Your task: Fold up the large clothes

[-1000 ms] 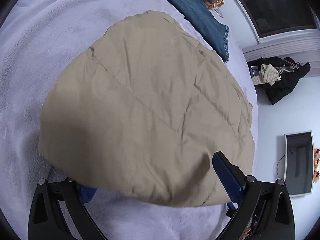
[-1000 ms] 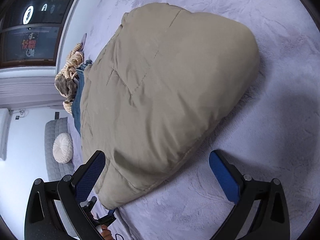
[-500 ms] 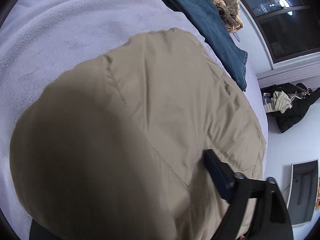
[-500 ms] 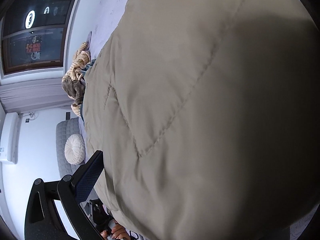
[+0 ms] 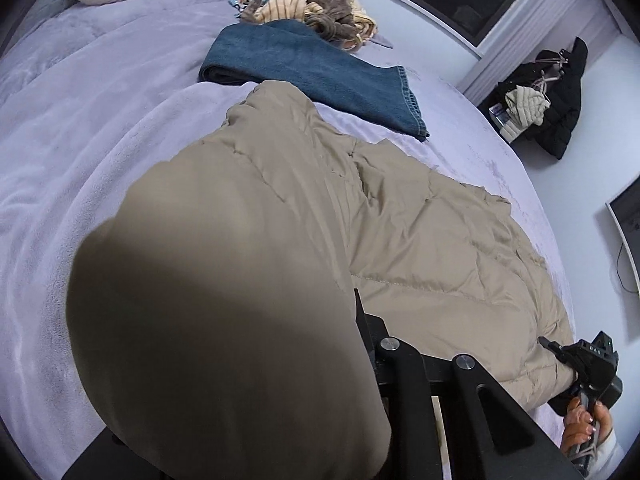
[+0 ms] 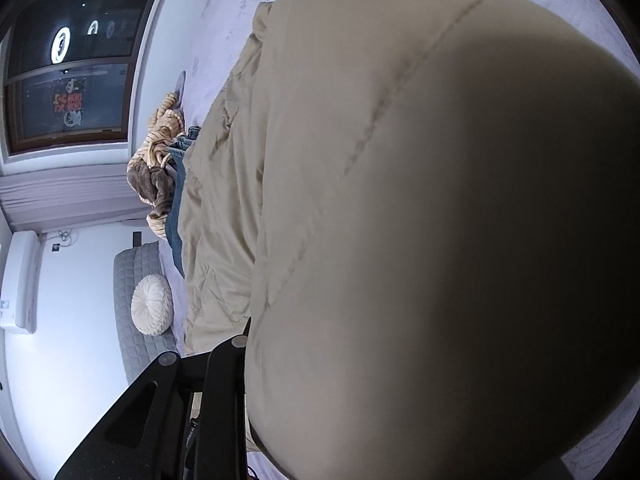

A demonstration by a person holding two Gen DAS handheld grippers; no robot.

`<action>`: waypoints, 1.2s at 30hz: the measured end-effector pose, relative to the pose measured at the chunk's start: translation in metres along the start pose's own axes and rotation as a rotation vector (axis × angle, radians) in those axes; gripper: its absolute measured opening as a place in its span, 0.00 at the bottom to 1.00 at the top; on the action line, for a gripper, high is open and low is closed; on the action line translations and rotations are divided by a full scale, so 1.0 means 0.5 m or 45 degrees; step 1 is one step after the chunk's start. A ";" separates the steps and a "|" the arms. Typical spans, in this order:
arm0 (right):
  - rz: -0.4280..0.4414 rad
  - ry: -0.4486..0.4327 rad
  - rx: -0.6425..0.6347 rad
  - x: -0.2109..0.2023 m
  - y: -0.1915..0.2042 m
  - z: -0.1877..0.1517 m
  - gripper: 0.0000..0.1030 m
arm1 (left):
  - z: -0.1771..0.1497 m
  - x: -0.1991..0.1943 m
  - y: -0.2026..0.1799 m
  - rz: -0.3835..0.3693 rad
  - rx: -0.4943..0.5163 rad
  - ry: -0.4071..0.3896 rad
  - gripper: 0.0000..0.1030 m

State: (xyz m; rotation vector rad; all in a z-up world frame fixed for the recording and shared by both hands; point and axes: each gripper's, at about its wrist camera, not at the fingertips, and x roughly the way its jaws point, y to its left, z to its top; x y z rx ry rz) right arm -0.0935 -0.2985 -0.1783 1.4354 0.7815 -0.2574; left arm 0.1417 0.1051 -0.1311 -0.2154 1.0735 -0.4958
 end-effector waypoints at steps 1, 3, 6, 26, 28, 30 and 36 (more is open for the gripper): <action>0.000 -0.010 -0.004 -0.007 0.005 -0.008 0.26 | 0.000 -0.009 -0.003 -0.007 0.025 0.002 0.23; -0.013 -0.025 -0.021 -0.022 0.016 -0.029 0.26 | -0.006 -0.029 -0.004 -0.024 0.062 0.004 0.22; -0.039 -0.031 -0.053 -0.043 0.025 -0.061 0.25 | -0.028 -0.064 0.006 -0.045 0.090 0.016 0.22; -0.130 0.152 -0.004 -0.194 -0.103 -0.293 0.25 | -0.363 -0.284 0.079 0.047 -0.016 0.187 0.22; -0.136 0.158 0.006 -0.203 -0.125 -0.305 0.25 | -0.386 -0.279 0.091 0.061 -0.040 0.215 0.22; -0.141 0.161 0.015 -0.198 -0.132 -0.311 0.26 | -0.397 -0.269 0.101 0.079 -0.059 0.239 0.23; -0.241 0.166 -0.010 -0.208 -0.112 -0.295 0.43 | -0.411 -0.292 0.120 0.179 -0.064 0.263 0.43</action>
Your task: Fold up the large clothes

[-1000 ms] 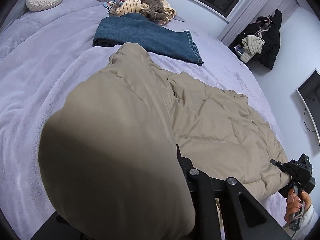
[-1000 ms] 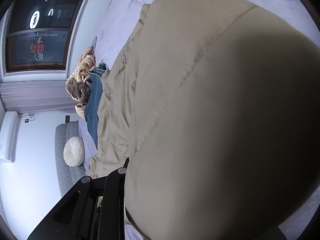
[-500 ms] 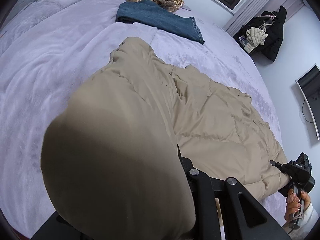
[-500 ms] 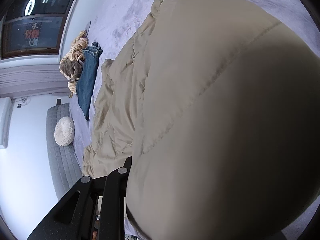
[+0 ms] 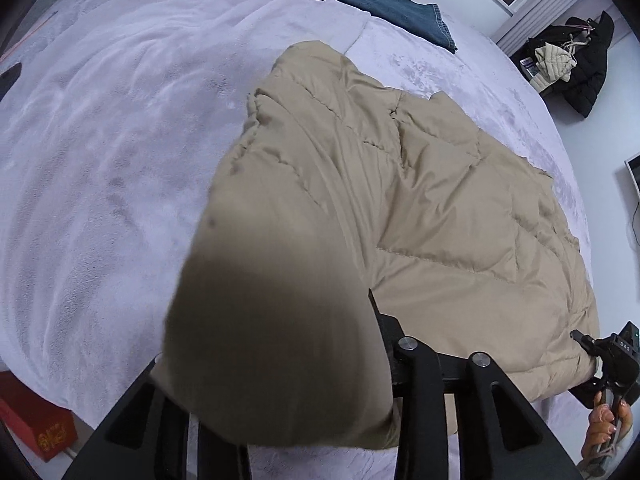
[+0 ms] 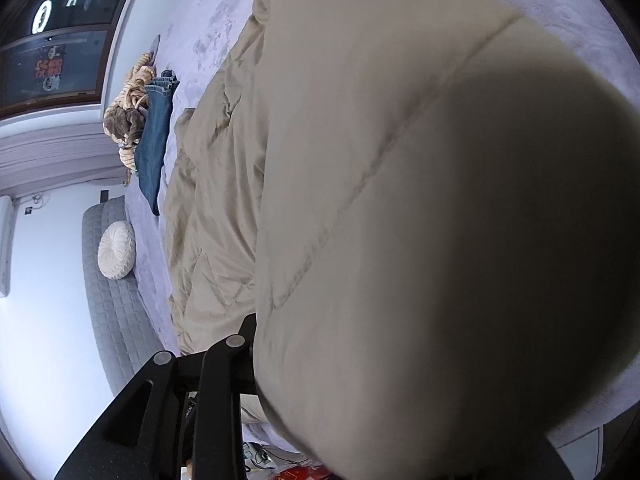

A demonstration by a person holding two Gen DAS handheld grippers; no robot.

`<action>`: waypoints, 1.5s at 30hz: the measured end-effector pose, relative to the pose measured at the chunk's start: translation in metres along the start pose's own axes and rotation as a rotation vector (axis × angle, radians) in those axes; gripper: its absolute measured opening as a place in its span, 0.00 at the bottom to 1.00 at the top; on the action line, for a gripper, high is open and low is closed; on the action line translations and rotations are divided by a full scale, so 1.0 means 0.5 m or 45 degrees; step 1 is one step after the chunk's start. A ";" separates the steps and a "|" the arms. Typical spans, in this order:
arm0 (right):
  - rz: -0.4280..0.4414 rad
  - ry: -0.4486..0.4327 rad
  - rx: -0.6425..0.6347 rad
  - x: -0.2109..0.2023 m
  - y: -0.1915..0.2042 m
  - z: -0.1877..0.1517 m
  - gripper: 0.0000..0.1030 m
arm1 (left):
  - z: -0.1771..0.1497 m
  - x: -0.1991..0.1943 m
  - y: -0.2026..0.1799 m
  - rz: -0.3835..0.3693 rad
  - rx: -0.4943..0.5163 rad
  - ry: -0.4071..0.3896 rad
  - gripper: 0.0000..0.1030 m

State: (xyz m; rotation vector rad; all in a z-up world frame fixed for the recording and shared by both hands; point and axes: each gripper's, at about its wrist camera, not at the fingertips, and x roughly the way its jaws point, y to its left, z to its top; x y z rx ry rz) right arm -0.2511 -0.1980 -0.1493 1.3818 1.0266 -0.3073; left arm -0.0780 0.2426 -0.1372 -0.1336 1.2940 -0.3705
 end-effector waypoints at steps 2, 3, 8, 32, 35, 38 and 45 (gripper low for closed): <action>-0.051 -0.013 -0.017 -0.026 -0.001 0.004 0.48 | -0.009 -0.026 0.007 0.062 0.023 -0.022 0.45; -0.079 -0.025 -0.023 -0.041 -0.003 0.004 0.50 | -0.014 -0.038 0.011 0.073 0.030 -0.021 0.45; -0.186 -0.116 0.021 -0.108 -0.025 0.005 0.50 | -0.029 -0.101 0.035 0.187 0.035 -0.073 0.45; -0.386 -0.048 -0.189 -0.111 -0.002 -0.001 0.24 | 0.003 -0.020 0.016 0.292 0.061 0.098 0.45; -0.352 -0.049 -0.237 -0.123 0.026 -0.010 0.36 | -0.003 -0.045 -0.003 0.256 0.057 0.083 0.45; -0.317 -0.045 -0.292 -0.137 0.050 -0.028 0.48 | -0.011 -0.068 -0.032 0.245 0.076 0.063 0.77; -0.286 -0.016 -0.399 -0.147 0.080 -0.053 0.58 | -0.037 -0.117 -0.088 0.219 0.101 0.007 0.81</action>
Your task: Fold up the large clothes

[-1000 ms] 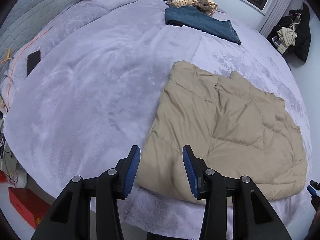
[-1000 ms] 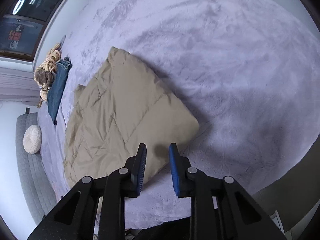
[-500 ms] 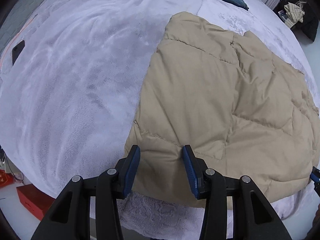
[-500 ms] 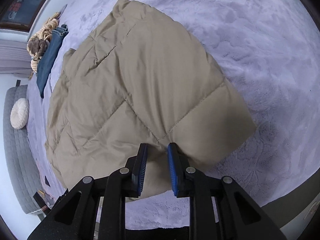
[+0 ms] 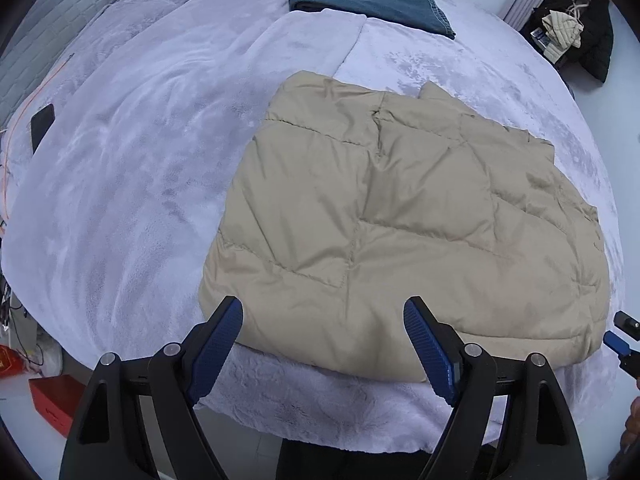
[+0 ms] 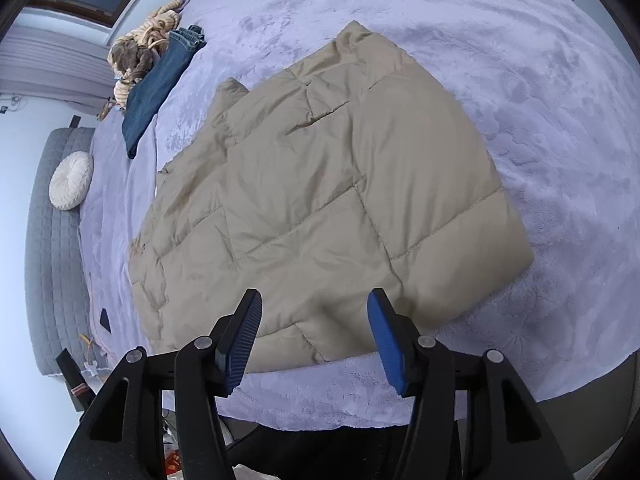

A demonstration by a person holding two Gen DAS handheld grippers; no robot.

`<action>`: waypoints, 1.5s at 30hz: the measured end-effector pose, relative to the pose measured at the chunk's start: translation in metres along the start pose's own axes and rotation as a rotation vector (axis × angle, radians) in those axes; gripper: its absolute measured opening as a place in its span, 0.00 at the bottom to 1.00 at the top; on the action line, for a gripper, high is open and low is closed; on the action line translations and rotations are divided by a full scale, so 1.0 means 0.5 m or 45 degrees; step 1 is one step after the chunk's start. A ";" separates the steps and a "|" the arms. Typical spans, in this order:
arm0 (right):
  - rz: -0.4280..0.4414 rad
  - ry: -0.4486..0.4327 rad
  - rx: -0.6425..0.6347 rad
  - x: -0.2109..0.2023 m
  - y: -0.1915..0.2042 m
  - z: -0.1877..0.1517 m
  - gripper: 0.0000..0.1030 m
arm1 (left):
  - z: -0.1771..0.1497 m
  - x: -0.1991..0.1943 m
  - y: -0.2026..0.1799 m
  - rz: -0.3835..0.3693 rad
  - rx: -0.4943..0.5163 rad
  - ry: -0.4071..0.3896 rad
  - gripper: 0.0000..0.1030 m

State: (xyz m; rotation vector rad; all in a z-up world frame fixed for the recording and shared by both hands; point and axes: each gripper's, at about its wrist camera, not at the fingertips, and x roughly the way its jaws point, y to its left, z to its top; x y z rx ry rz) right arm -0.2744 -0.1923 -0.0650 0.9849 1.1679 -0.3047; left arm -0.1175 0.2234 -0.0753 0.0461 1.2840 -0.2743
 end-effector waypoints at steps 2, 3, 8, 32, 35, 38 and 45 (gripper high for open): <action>0.007 0.010 -0.011 -0.003 -0.002 -0.007 0.58 | -0.014 -0.007 -0.012 0.018 0.008 -0.004 0.81; 0.010 0.012 -0.016 -0.006 -0.004 -0.012 0.58 | -0.021 -0.011 -0.019 0.030 0.022 -0.014 0.81; 0.020 0.023 -0.034 -0.015 -0.017 -0.038 0.70 | -0.055 -0.037 -0.039 0.044 0.068 -0.030 1.00; 0.023 0.025 -0.039 0.102 0.160 -0.062 0.82 | 0.052 0.001 0.066 0.056 0.162 0.037 1.00; 0.007 0.042 -0.029 0.127 0.183 -0.063 0.82 | 0.075 0.024 0.086 0.055 0.164 0.063 1.00; -0.014 0.061 -0.021 0.147 0.198 -0.068 0.82 | 0.093 0.050 0.103 0.058 0.164 0.091 1.00; -0.049 0.075 0.009 0.180 0.226 -0.071 0.82 | 0.125 0.098 0.139 0.000 0.126 0.130 1.00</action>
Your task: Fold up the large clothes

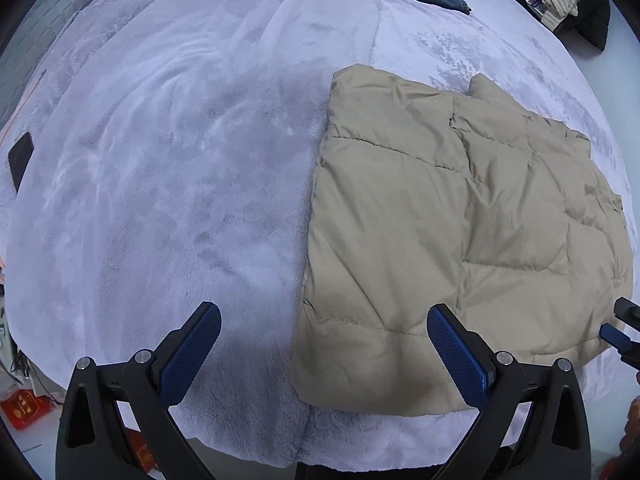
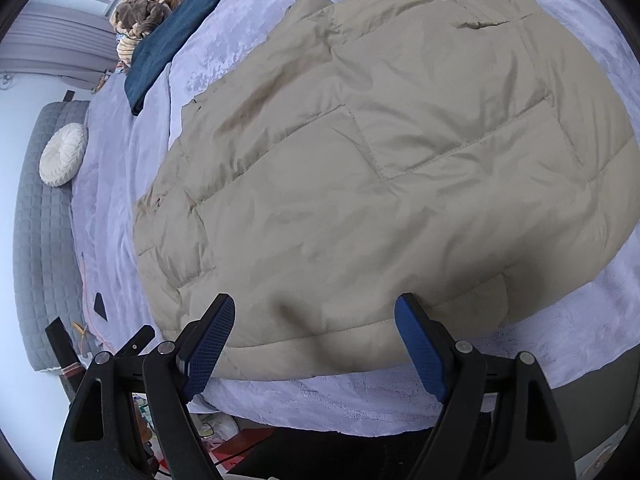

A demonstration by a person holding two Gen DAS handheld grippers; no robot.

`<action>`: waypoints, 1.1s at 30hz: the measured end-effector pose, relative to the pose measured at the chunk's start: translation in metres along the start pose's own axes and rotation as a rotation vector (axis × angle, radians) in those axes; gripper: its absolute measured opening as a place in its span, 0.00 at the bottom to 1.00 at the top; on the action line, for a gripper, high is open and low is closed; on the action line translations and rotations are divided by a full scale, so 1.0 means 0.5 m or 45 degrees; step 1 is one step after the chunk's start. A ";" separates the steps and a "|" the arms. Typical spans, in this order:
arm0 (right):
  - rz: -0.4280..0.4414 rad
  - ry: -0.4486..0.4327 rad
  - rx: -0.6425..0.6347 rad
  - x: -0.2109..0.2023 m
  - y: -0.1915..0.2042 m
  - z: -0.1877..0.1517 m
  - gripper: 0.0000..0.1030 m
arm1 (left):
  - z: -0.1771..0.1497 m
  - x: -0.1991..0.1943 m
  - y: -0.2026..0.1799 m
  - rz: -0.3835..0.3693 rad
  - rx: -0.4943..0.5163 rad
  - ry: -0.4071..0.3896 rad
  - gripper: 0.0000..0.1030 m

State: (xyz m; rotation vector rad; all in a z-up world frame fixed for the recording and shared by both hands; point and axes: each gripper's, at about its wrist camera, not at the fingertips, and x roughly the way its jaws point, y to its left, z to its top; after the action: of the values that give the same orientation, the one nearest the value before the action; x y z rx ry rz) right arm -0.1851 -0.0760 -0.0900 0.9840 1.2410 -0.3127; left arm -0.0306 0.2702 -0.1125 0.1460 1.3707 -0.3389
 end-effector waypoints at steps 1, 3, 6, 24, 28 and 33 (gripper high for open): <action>-0.004 0.000 0.000 0.004 0.006 0.002 0.82 | 0.005 0.005 0.004 -0.008 -0.003 0.003 1.00; -0.007 0.000 -0.004 0.012 0.017 0.005 0.83 | 0.014 0.017 0.011 -0.043 0.003 0.020 1.00; 0.002 -0.006 -0.015 0.024 0.037 0.007 0.83 | 0.023 0.029 0.014 -0.086 0.016 0.033 1.00; 0.089 -0.090 -0.059 0.062 0.088 0.014 0.83 | 0.103 0.140 0.056 -0.648 0.035 0.171 1.00; 0.064 -0.074 -0.068 0.075 0.088 0.016 0.83 | 0.116 0.188 0.051 -0.825 0.045 0.264 1.00; 0.056 -0.059 -0.056 0.092 0.083 0.022 0.83 | 0.142 0.212 0.017 -0.941 0.056 0.275 1.00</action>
State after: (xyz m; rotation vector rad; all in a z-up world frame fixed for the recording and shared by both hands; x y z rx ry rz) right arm -0.1338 -0.0472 -0.1125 0.9596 1.1779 -0.2711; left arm 0.0552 0.2411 -0.2026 -0.3087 1.5989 -0.9914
